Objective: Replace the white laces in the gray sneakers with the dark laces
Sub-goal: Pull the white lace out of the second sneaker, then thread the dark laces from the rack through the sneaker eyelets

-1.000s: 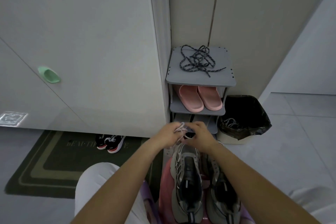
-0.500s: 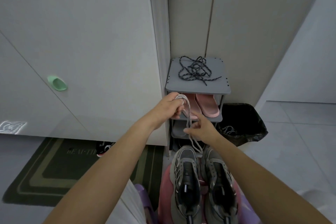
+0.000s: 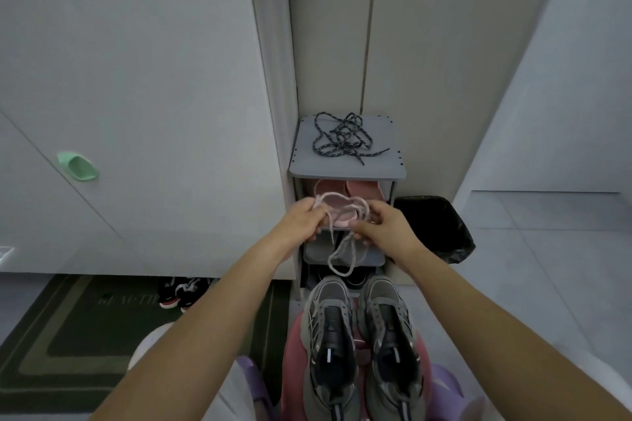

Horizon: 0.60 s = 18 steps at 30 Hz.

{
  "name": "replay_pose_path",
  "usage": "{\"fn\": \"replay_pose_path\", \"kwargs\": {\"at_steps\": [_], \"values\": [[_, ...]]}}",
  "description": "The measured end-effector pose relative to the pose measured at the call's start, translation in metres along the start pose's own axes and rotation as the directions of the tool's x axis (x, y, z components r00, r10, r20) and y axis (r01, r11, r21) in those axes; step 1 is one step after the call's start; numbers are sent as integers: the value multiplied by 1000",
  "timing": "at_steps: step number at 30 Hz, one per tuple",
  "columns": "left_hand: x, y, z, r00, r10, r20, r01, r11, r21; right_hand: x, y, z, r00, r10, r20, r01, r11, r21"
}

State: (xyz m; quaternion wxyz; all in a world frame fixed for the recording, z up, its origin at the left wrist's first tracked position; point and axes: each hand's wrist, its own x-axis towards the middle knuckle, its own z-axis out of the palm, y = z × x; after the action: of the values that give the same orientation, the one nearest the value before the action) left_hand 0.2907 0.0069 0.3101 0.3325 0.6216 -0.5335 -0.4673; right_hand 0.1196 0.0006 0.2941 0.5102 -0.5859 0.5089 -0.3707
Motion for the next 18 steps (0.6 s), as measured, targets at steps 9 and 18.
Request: {"fn": "replay_pose_path", "kwargs": {"at_steps": [9, 18], "values": [[-14, 12, 88, 926, -123, 358, 309, 792, -527, -15, 15, -33, 1000, -30, 8, 30, 833, -553], [-8, -8, 89, 928, -324, 186, 372, 845, -385, -16, 51, -100, 932, 183, -314, -284, 906, -314]]}}
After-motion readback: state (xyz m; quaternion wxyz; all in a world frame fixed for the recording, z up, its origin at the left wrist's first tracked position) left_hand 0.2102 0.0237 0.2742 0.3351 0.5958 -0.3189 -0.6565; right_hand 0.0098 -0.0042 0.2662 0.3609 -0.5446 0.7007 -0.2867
